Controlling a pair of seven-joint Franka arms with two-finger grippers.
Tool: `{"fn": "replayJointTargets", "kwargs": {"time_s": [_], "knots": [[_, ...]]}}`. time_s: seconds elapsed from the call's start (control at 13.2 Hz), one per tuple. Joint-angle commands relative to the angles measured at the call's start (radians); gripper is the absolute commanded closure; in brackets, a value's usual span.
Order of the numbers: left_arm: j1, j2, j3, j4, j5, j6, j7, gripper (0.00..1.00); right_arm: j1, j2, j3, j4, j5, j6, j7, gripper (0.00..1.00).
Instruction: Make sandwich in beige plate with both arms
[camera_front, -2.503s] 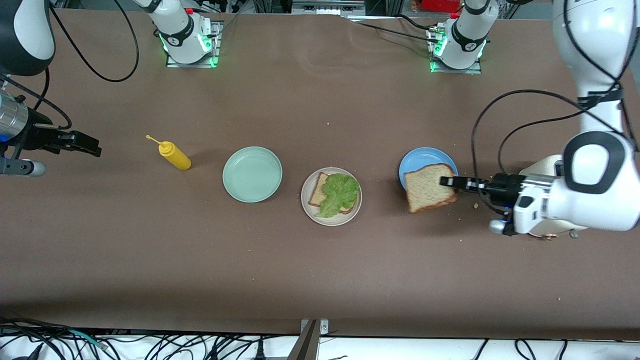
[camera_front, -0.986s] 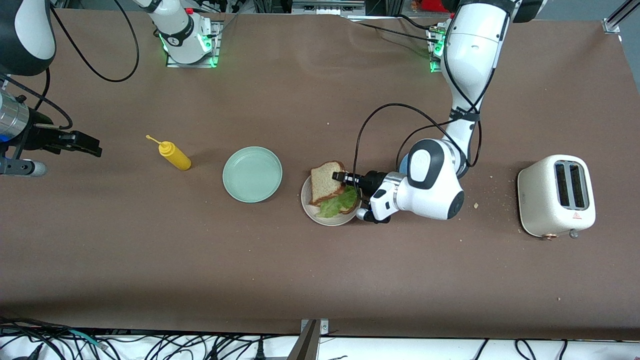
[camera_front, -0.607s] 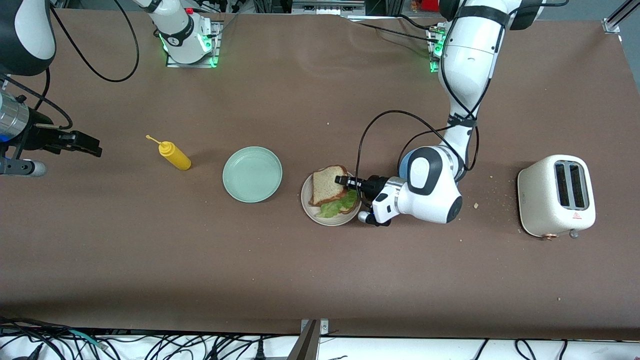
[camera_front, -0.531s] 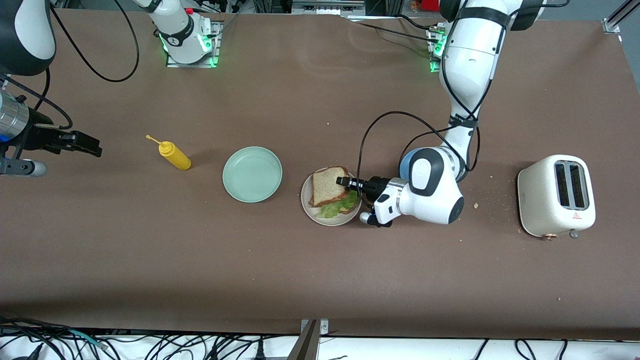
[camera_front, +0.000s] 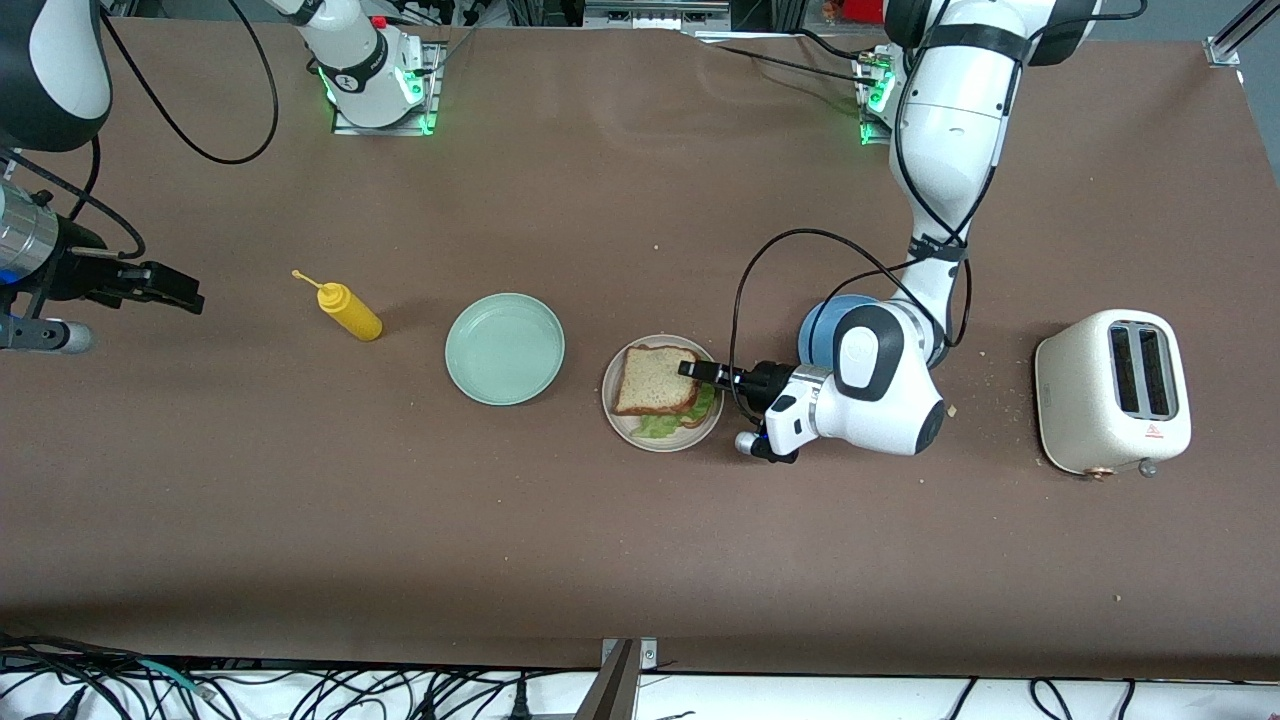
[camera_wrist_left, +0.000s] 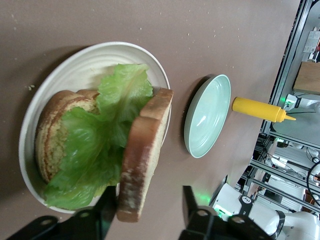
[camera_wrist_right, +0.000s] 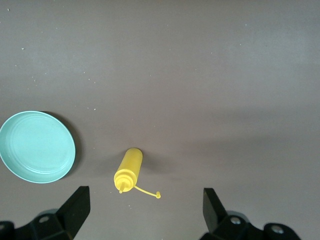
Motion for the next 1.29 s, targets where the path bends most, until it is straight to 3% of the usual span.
{"fn": "replayJointTargets", "kwargs": {"time_s": [0.0, 0.3, 0.53, 0.91, 1.21], "knots": [[0.011, -0.002, 0.003, 0.000, -0.035, 0.001, 0.031, 0.00, -0.004, 0.007, 0.005, 0.021, 0.010, -0.007, 0.003, 0.00], [0.078, -0.019, 0.012, 0.013, -0.022, -0.002, 0.029, 0.00, -0.004, 0.007, 0.005, 0.021, 0.010, -0.007, 0.003, 0.00], [0.119, -0.082, 0.057, 0.004, 0.037, -0.007, 0.012, 0.00, -0.003, 0.012, 0.007, 0.021, 0.008, -0.007, 0.006, 0.00], [0.127, -0.160, 0.184, 0.000, 0.362, -0.013, -0.052, 0.00, 0.011, 0.012, 0.014, 0.023, 0.008, -0.009, 0.120, 0.00], [0.127, -0.238, 0.187, 0.003, 0.631, -0.045, -0.201, 0.00, 0.011, 0.007, 0.014, 0.021, 0.018, -0.021, 0.128, 0.00]]}}
